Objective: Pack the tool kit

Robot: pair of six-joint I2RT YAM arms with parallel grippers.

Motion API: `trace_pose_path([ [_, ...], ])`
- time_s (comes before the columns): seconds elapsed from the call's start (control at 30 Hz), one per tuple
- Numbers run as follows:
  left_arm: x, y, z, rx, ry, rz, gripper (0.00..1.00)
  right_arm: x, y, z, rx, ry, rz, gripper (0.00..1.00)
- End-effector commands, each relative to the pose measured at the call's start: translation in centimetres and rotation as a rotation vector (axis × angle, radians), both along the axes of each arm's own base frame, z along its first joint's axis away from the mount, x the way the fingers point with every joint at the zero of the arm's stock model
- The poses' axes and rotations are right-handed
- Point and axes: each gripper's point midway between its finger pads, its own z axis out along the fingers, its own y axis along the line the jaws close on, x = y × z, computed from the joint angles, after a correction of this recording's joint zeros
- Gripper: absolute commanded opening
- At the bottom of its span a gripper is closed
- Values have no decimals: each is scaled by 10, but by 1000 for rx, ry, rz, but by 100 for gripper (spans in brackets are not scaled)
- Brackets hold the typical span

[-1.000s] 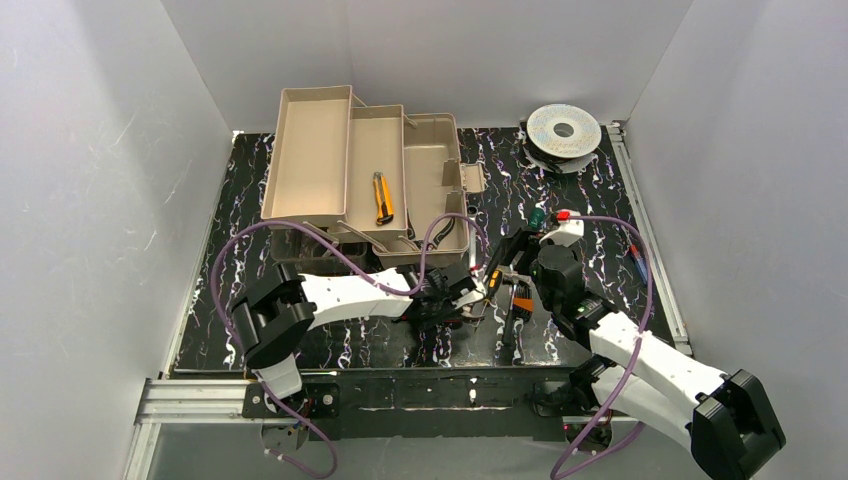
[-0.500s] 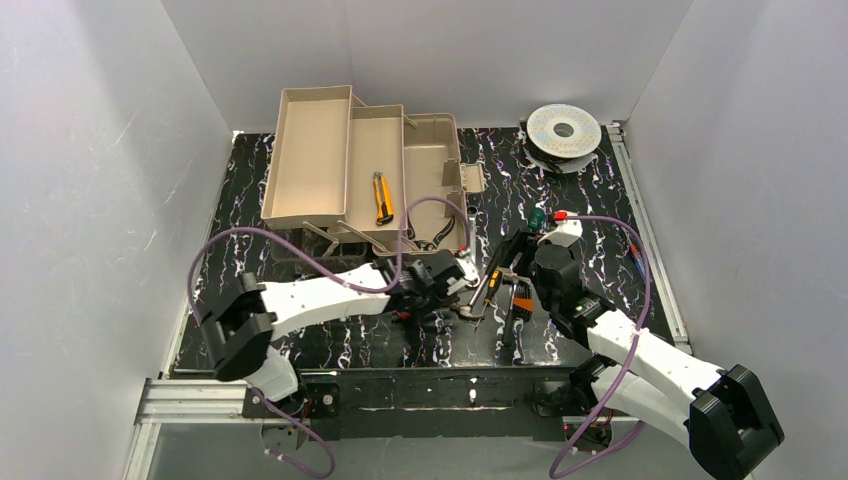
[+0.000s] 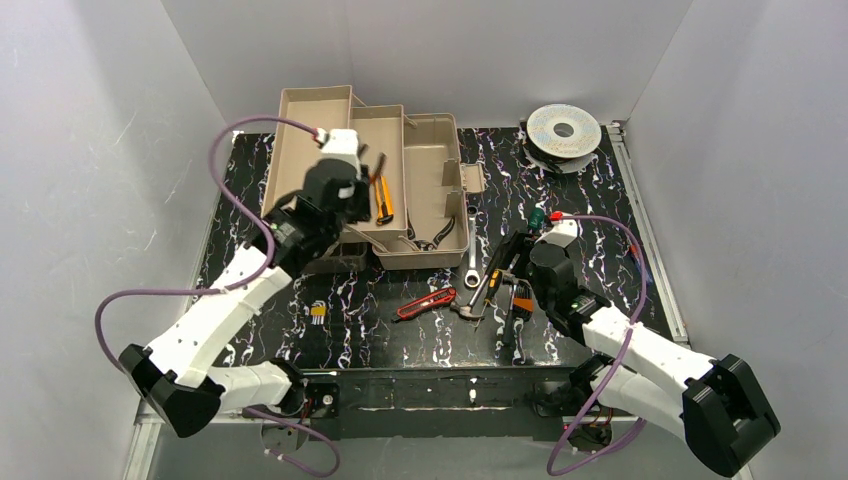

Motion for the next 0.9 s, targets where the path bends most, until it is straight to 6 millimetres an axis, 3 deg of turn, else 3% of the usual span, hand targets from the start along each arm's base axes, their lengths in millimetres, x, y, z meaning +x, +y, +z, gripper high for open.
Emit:
trace_pose_path([
  [0.0,21,71,53,-14,-97,328,0,7,4,14,40,-42,-15,75],
  [0.07,29,88,69,13,-142,372,0,7,4,11,37,-36,-14,74],
  [0.17,47,101,71,-6,-137,400,0,8,5,10,35,-29,-11,74],
  [0.37,94,106,25,-113,22,391,0,7,6,10,51,-36,-7,74],
  [0.5,110,118,-3,-97,44,448,0,7,5,11,51,-41,-13,74],
  [0.53,112,119,-8,-96,54,452,3,7,5,10,51,-39,-11,74],
  [0.67,114,117,-14,-112,79,442,34,8,6,10,50,-35,-9,74],
  [0.87,98,104,20,-155,27,326,80,8,8,9,52,-28,-5,74],
])
